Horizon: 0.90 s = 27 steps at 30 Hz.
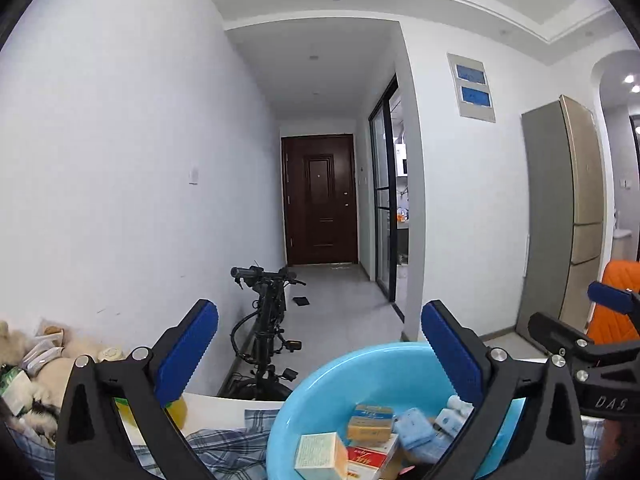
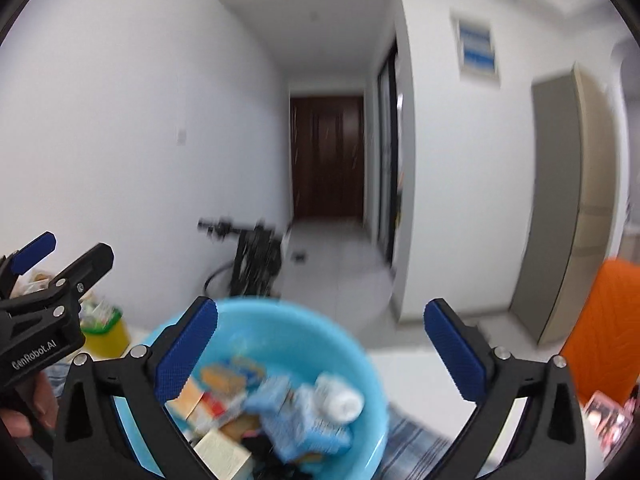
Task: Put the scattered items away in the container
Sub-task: 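Withdraw both tools from the basin back over the plaid shirt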
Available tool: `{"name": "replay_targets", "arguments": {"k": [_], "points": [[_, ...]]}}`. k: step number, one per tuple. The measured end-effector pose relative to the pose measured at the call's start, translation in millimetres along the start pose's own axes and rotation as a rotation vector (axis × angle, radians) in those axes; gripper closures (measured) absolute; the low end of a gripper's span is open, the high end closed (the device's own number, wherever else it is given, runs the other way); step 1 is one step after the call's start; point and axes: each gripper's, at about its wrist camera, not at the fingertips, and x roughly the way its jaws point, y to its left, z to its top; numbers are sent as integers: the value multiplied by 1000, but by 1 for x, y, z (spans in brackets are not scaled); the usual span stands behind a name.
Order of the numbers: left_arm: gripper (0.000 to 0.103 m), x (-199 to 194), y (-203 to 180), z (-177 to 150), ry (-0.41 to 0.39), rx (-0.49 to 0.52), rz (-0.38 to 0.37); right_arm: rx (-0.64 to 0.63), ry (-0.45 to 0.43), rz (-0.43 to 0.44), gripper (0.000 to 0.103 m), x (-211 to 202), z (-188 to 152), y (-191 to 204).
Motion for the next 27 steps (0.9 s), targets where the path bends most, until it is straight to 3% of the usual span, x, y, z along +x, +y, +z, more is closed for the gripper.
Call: {"name": "replay_targets", "arguments": {"k": [6,9,12,16,23,27], "points": [[0,2,0,2,17,27,15,46,32,-24,0,6,7,-12],[0,-4,-2,0,43,41,-12,74,22,-31,0,-6,7,-22],[0,-23,2,-1,69,0,-72,49,8,-108,0,-26,8,-24],[0,-57,1,4,63,-35,-85,32,-36,-47,0,-73,10,-21],[0,-127,1,9,58,-12,-103,-17,2,91,0,-144,0,-9],[0,-164,1,3,98,7,-122,-10,2,131,0,-178,-12,-13]]}}
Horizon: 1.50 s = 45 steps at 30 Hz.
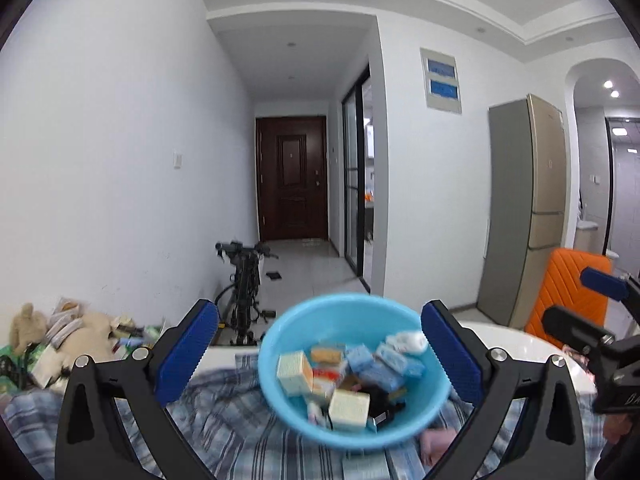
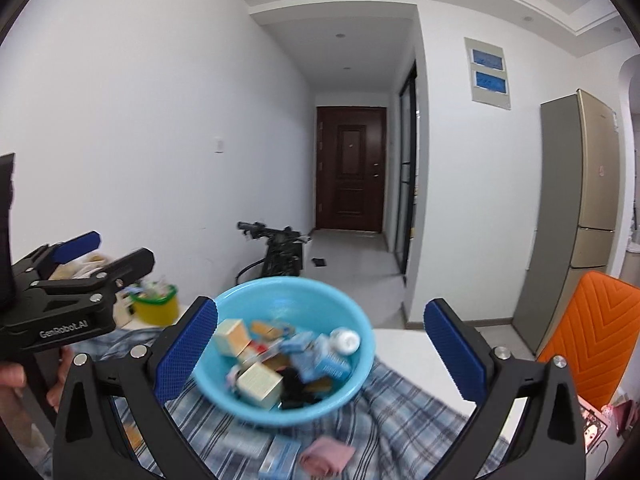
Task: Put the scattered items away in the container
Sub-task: 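Withdraw both tools from the basin back over the plaid shirt, then move the left tool down onto the orange soap bar and grasp it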
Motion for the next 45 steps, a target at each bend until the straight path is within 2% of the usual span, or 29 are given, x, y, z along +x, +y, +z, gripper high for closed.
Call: {"name": "replay_targets", "arguments": {"k": [3,5,9,11,17,20,23,27,32,37,45], "points": [[0,-22,2,-7,27,-22,-37,16,-24,-10,0,-20,-5,-4],[0,-33,4,-11,18,-48,-53,20,-30,-10,0,-26,-6,-7],[0,-47,5,-10,-26,-48,-19,18,-24,-26,0,-29,-8,-7],[0,-44,7,-8,-12,-52,-26,21,-16,-41,0,-28,-10,-9],[0,-28,7,-29,93,-39,-44,28,47,-43,0,-21,-33,-13],[0,-17,6,-56,170,-52,-45,38,99,-39,0,-14,-54,-13],[0,-11,3,-82,215,-74,-67,62,151,-40,0,-8,-76,-14],[0,-10,-5,-116,260,-40,-62,105,224,-23,0,-1,-104,-18],[0,-13,-9,-144,314,-6,-81,147,246,-47,0,-7,-132,-21],[0,-17,-7,-178,409,-61,-123,169,294,-17,0,-5,-159,-19],[0,-16,-6,-223,515,-62,-94,169,333,19,0,1,-176,-12]]}}
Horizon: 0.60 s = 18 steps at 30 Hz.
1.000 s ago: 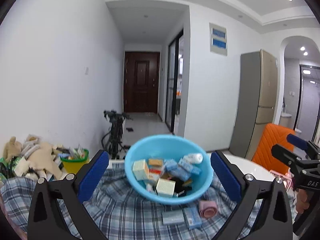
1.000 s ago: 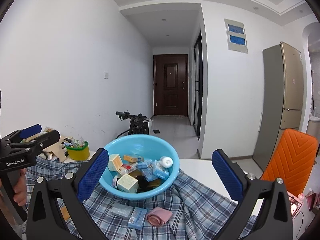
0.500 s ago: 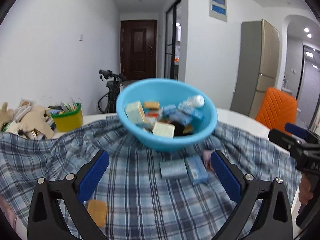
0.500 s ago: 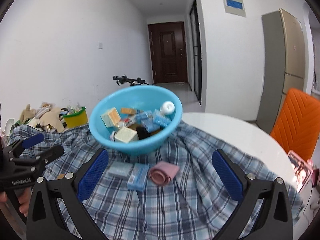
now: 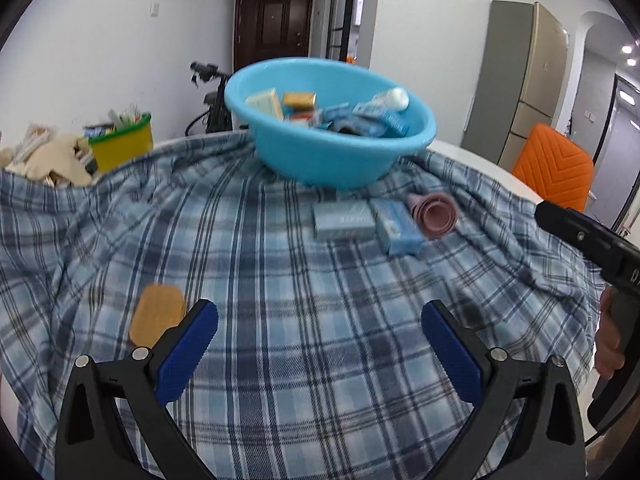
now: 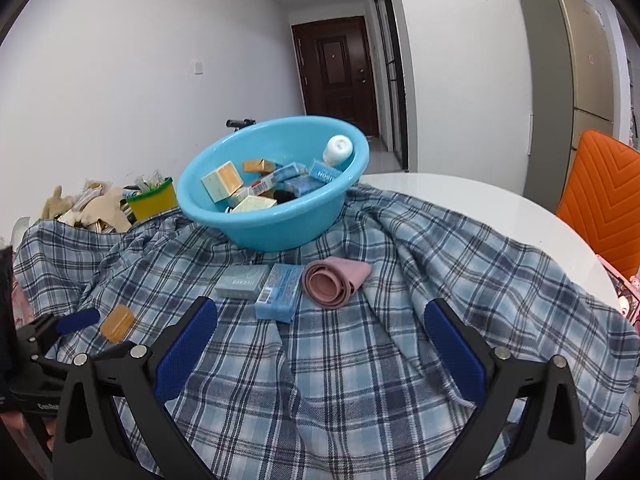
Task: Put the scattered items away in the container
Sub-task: 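Move the left tool down onto the orange soap bar and grasp it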
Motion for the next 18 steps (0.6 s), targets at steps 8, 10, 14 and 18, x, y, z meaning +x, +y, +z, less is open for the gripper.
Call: {"name": "replay_targets", "arguments": {"k": [8,10,14,18], "points": [[0,6,33,-8,41,-68,5,-36,51,56,0,11,-6,10],[0,6,46,-10,48,-91,13,-50,63,59,0,15,-7,14],[0,5,69,-12,52,-97,53,-58,103,59,0,26,-12,20],[0,7,88,-12,62,-99,61,-55,151,50,0,39,-20,23]]}}
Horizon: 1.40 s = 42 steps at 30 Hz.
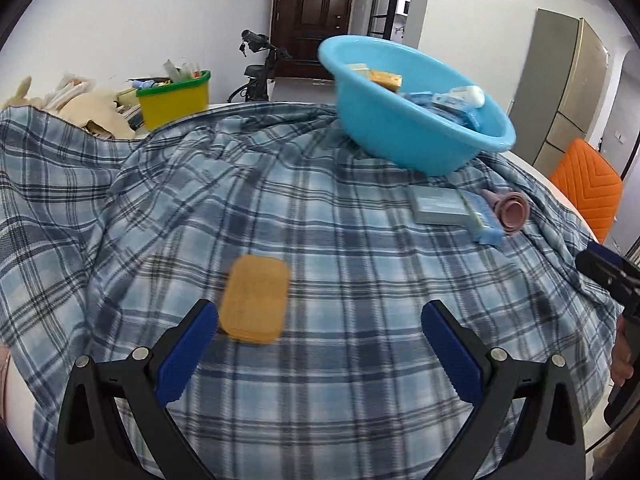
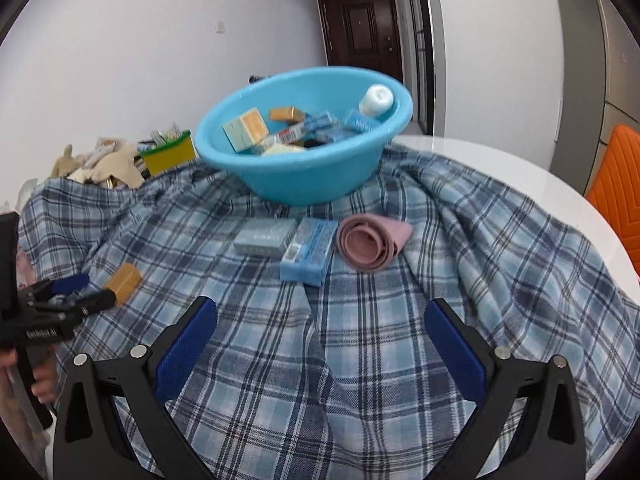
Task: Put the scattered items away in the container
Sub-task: 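Move the left tool down onto the orange soap bar and grasp it, then lift the orange soap with the left gripper while the right tool moves to the blue soap box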
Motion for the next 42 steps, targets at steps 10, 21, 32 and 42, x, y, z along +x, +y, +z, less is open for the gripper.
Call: {"name": "replay_targets", "arguments": {"k": [10,21,32,42], "points": [[0,24,21,-1,44,24,-83,10,27,4,0,3,-5,-4],[22,46,32,1,74,7,-93,29,14,42,0,0,-10,-7],[58,29,1,-6,59,46,-106,56,19,46,0,2,-13,-16],[56,31,-73,-22,50,180,-49,66,18,43,0,-2,-16,-21]]}}
